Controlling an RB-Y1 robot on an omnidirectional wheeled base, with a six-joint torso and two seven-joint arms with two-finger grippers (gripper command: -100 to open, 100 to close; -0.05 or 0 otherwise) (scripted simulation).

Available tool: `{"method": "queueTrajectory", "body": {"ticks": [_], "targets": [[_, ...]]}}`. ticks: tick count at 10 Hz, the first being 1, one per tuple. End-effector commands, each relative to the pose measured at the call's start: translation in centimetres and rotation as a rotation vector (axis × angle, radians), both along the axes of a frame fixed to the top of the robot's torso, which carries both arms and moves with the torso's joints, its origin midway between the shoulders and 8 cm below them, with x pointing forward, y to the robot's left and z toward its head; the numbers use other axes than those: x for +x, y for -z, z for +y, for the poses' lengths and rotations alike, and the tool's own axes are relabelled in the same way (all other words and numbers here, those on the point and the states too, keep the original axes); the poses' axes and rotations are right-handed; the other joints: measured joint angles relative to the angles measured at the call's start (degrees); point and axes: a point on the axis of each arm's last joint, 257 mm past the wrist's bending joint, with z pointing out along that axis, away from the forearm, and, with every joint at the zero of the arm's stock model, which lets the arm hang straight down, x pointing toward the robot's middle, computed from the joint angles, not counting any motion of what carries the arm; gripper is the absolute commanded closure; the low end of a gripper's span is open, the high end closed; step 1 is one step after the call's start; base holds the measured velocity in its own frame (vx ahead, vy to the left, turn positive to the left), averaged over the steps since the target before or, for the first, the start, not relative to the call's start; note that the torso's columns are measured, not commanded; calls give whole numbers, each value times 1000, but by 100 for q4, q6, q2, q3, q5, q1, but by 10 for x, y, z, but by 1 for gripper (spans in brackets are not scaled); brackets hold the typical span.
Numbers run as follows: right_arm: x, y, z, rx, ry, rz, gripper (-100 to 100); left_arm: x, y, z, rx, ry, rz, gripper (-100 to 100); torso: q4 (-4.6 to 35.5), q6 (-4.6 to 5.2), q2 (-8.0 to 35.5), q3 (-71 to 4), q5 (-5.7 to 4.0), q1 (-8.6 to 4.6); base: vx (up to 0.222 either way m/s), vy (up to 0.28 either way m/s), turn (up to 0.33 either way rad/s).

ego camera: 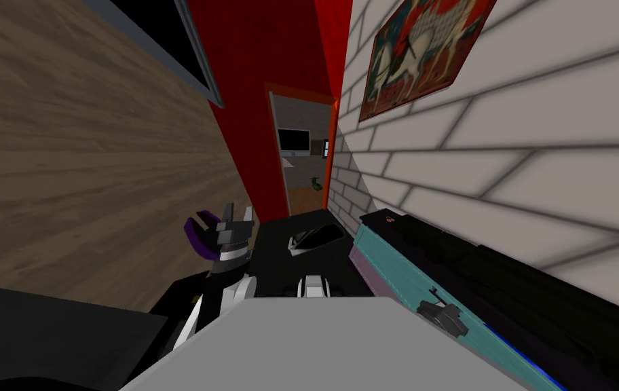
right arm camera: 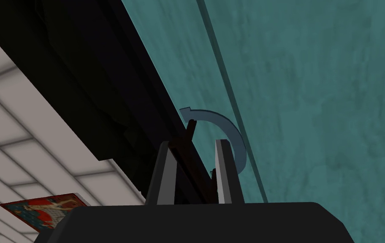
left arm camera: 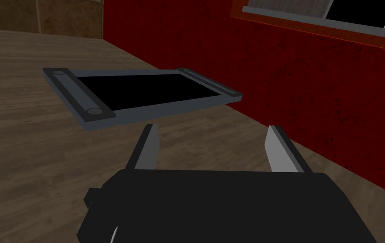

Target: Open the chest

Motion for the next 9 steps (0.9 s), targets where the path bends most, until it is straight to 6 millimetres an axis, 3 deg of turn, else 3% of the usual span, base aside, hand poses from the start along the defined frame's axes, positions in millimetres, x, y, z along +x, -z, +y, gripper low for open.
{"method": "queueTrajectory", "body": {"ticks": [1,2,3,4,5,9], "targets": [[-25,7,-11,14,67,5,100,0,0,0,0,0,0,0,-4,11,-7,-4,-3,-11,-41,42,328],[-25,7,-11,15,69,4,100,0,0,0,0,0,0,0,2,-6,3,3,-5,-7,-45,35,224],[-46,4,-23,4,125,1,100,0,0,0,0,0,0,0,8,-6,9,7,1,4,-62,52,320],[-36,-1,-23,-13,102,1,100,0,0,0,0,0,0,0,11,-18,12,11,1,15,-35,28,61],[-35,-4,-35,-13,113,1,100,0,0,0,0,0,0,0,10,-6,4,3,9,7,-38,115,-10],[-29,-5,-50,4,119,8,100,0,0,0,0,0,0,0,17,-11,16,3,31,31,-19,122,21]]}}
